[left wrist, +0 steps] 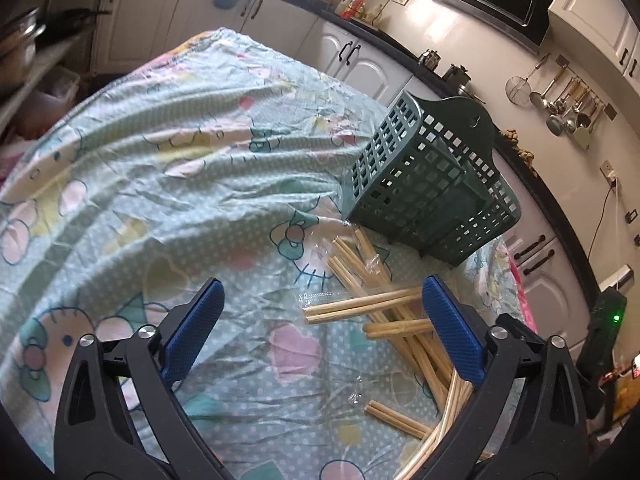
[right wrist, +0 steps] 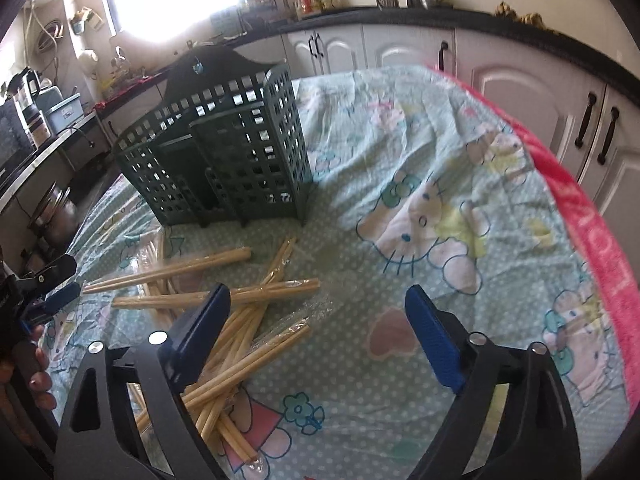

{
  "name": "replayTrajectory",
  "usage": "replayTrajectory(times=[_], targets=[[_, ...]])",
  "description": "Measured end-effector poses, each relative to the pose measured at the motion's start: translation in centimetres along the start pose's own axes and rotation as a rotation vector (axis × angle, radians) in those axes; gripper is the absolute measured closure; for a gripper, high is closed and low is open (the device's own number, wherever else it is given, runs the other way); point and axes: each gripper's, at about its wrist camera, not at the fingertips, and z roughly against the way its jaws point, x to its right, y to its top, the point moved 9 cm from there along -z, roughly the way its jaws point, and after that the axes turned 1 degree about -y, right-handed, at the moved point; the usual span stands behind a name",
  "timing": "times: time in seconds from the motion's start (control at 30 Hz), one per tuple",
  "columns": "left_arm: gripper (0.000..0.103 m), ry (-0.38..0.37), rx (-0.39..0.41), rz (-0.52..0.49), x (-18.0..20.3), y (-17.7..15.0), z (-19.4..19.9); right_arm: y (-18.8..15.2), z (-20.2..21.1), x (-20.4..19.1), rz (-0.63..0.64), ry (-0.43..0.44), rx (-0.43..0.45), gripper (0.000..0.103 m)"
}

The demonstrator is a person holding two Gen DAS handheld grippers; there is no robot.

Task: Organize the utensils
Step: 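Close the left gripper on a wrapped chopstick while the right gripper closes on another, then lift the held chopsticks with both grippers and carry them over the green caddy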

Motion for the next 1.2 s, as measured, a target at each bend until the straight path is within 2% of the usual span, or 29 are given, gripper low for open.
replayTrajectory(times=[0.23, 0.33, 0.4, 0.5, 0.63, 0.7, 0.93, 1.2], targets=[[0.040, -0.054, -0.040, 0.036, 0.2, -0.8, -1.1, -0.5, -1.0, 0.1, -0.054, 0.049, -0.046, 0.051], [0.046, -0.076, -0.049, 0.052, 0.4, -1.1, -1.4, -0.6, -1.0, 0.2, -0.067, 0.068, -0.051, 0.066], [0.049, -0.091, -0.053, 0.072, 0.3, -1.1, -1.5, -0.6, -1.0, 0.1, -0.069, 0.076, -0.052, 0.080], [0.057, -0.104, -0.055, 0.092, 0.2, -1.0, -1.6, -0.5, -0.7, 0.0, -0.069, 0.085, -0.044, 0.093], [0.076, -0.108, -0.050, 0.095, 0.2, -0.9, -1.6, -0.1, 0.1, 0.0, -0.063, 0.096, -0.016, 0.099], [0.082, -0.110, -0.047, 0.090, 0.2, -0.9, -1.4, 0.2, 0.5, -0.1, -0.057, 0.100, -0.005, 0.100], [0.092, -0.135, 0.002, 0.039, 1.5, 0.4, 0.2, 1.7, 2.7, -0.9, -0.019, 0.114, 0.056, 0.101], [0.099, -0.171, 0.085, -0.112, 5.8, 3.3, 3.8, 4.2, 6.4, -4.2, 0.092, 0.146, 0.139, 0.101]])
